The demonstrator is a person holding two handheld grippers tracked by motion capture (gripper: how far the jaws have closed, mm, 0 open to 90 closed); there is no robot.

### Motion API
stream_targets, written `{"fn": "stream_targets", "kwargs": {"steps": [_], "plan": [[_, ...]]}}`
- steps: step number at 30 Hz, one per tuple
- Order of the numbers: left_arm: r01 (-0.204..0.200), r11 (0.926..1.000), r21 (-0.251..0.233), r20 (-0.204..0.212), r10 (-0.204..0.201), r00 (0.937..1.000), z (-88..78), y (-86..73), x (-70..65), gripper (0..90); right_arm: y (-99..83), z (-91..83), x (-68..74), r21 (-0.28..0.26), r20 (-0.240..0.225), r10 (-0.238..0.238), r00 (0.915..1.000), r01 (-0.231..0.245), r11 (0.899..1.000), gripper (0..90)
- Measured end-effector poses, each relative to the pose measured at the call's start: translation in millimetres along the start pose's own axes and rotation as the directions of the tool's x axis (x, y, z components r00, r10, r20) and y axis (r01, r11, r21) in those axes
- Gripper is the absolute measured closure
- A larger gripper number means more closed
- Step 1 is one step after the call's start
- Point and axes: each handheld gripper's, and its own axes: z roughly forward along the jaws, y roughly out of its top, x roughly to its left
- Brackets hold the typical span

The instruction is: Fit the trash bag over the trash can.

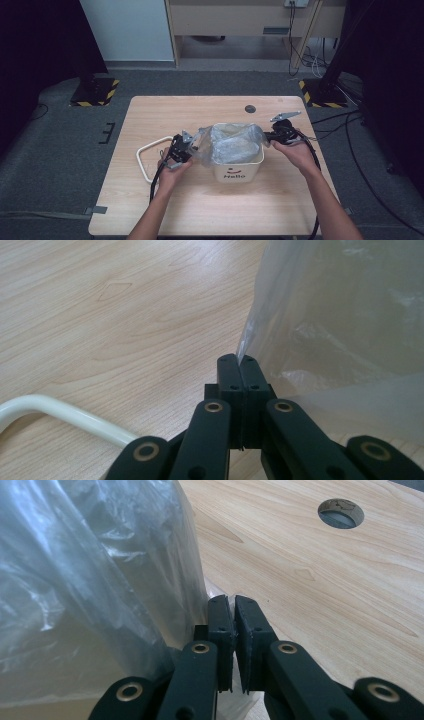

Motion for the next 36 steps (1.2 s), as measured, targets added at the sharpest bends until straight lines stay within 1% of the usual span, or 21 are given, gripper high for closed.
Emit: {"fn": "stream_targets", "kwargs": {"steps": [3, 5, 6, 7, 8, 9, 10, 11, 14, 15, 16, 17, 19, 22, 24, 26, 27, 31, 33, 36], "plan": [[0.005, 1.0, 0.005, 0.005, -0.005, 1.0, 1.8, -2.8, 0.5, 90.0, -1.9, -1.4, -1.5, -0.004, 0.002, 0.004, 1.0, -0.004, 1.0, 84.8], [0.003, 1.0, -0.001, 0.003, -0.003, 1.0, 0.8, -2.7, 0.5, 90.0, -2.5, -3.4, -2.6, -0.009, 0.008, 0.011, 0.9999, -0.011, 1.0, 82.8], [0.002, 1.0, -0.009, 0.0, -0.002, 1.0, -1.0, -2.1, 1.6, 90.0, -2.5, -5.3, -3.4, -0.022, 0.02, 0.012, 0.9997, -0.012, 1.0, 79.9], [0.016, 0.9994, -0.031, -0.003, -0.016, 0.9999, -3.1, -1.5, 2.4, 90.0, -2.4, -7.3, -3.8, -0.036, 0.027, 0.013, 0.9995, -0.012, 0.999, 76.6], [0.007, 0.9989, -0.046, -0.008, -0.008, 0.9999, -6.5, -0.6, 4.4, 90.0, -1.9, -10.0, -4.3, -0.053, 0.04, 0.022, 0.999, -0.02, 0.998, 72.4], [0.015, 0.9977, -0.066, -0.017, -0.016, 0.9997, -9.3, 0.2, 5.2, 89.0, -1.1, -13.2, -4.8, -0.077, 0.05, 0.029, 0.9983, -0.025, 0.997, 69.5], [0.031, 0.9953, -0.092, -0.028, -0.034, 0.999, -11.3, 0.7, 5.5, 82.7, -0.1, -16.5, -5.0, -0.101, 0.05, 0.036, 0.9981, -0.03, 0.994, 65.8], [0.022, 0.9955, -0.093, -0.035, -0.026, 0.9991, -13.9, 0.9, 6.9, 79.3, 1.0, -19.0, -5.6, -0.12, 0.056, 0.032, 0.9979, -0.026, 0.992, 62.0], [0.032, 0.9934, -0.11, -0.04, -0.036, 0.9985, -21.6, 0.6, 10.4, 77.4, 5.1, -25.8, -6.1, -0.145, 0.073, 0.043, 0.9964, -0.032, 0.989, 55.8], [0.035, 0.9927, -0.115, -0.042, -0.04, 0.9983, -23.3, 0.7, 11.3, 74.9, 6.2, -27.6, -6.8, -0.16, 0.081, 0.049, 0.9955, -0.035, 0.987, 53.6], [0.04, 0.99, -0.135, -0.039, -0.046, 0.9982, -26.2, 0.8, 12.3, 71.3, 7.0, -29.0, -7.3, -0.17, 0.082, 0.055, 0.9952, -0.04, 0.985, 52.1], [0.037, 0.9888, -0.144, -0.041, -0.043, 0.9982, -29.0, 1.0, 12.9, 70.7, 8.5, -31.0, -7.7, -0.183, 0.085, 0.058, 0.9946, -0.042, 0.982, 51.0], [0.023, 0.9884, -0.15, -0.049, -0.031, 0.9983, -33.8, 1.6, 13.2, 67.9, 10.8, -34.3, -7.9, -0.197, 0.095, 0.064, 0.9935, -0.044, 0.979, 51.3], [0.014, 0.985, -0.172, -0.069, -0.026, 0.9973, -42.0, 1.5, 14.6, 63.0, 13.7, -41.7, -6.2, -0.212, 0.092, 0.057, 0.9941, -0.037, 0.977, 57.2], [0.001, 0.9854, -0.17, -0.079, -0.015, 0.9968, -46.4, -0.1, 16.0, 62.3, 15.5, -49.4, -4.2, -0.226, 0.095, 0.046, 0.9944, -0.024, 0.974, 61.9], [0.006, 0.9846, -0.175, -0.077, -0.019, 0.9968, -52.2, -3.2, 18.5, 62.1, 17.2, -58.4, -1.8, -0.242, 0.096, 0.038, 0.9946, -0.014, 0.97, 64.0], [0.009, 0.9844, -0.176, -0.078, -0.023, 0.9967, -54.5, -4.3, 19.0, 62.0, 17.8, -64.2, 0.0, -0.248, 0.089, 0.031, 0.9956, -0.008, 0.969, 64.4], [0.01, 0.981, -0.194, -0.066, -0.024, 0.9975, -68.0, -11.2, 19.4, 62.0, 18.5, -78.8, 9.1, -0.267, 0.059, 0.001, 0.9983, 0.014, 0.963, 61.5], [0.014, 0.9768, -0.214, -0.054, -0.026, 0.9982, -76.0, -14.5, 18.1, 61.4, 19.3, -84.2, 14.7, -0.28, 0.045, -0.007, 0.9989, 0.02, 0.96, 58.7], [-0.001, 0.9723, -0.234, -0.047, -0.011, 0.9988, -85.1, -17.0, 13.7, 60.0, 21.9, -89.6, 22.1, -0.3, 0.024, -0.023, 0.9995, 0.029, 0.953, 54.6]]}}
